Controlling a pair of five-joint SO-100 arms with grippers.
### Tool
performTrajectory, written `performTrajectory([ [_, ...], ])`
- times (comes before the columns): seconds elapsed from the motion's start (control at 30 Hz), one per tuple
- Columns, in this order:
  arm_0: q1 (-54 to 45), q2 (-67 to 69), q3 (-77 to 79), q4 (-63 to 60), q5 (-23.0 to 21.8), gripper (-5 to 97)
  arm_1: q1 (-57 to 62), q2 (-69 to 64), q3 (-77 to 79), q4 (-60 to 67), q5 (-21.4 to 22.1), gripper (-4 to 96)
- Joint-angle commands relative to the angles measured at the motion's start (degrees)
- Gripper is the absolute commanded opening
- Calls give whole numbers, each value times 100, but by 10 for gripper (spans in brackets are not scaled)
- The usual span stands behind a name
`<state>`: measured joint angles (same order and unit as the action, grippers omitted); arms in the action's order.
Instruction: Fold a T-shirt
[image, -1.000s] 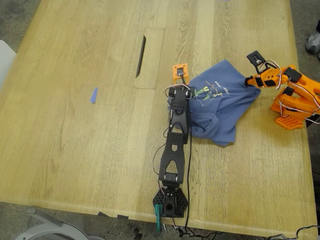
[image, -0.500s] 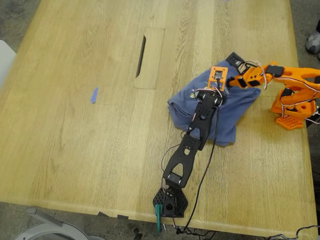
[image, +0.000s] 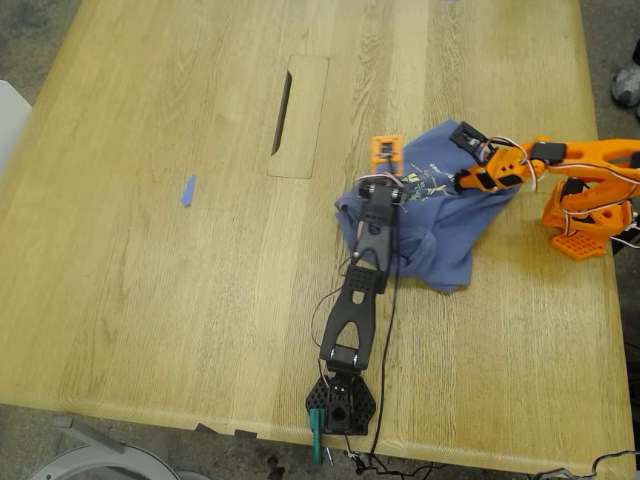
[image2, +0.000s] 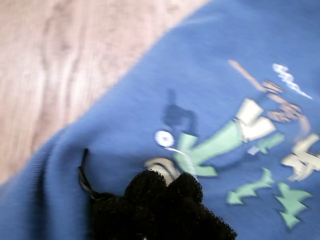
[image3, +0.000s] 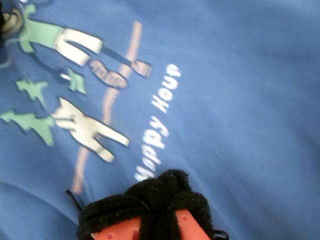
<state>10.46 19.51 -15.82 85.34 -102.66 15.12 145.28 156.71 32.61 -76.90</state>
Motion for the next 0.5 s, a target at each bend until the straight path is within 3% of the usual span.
performTrajectory([
  [0.0, -352, 246, -352, -211, 105, 0, 255, 835, 316, 431, 18, 2],
  [0.4, -1617, 229, -352, -246, 149, 0, 1362, 4825, 1371, 3551, -9, 2],
  [0.47, -1767, 255, -360, -246, 132, 0, 1521, 4816, 1301, 3612, -26, 2],
])
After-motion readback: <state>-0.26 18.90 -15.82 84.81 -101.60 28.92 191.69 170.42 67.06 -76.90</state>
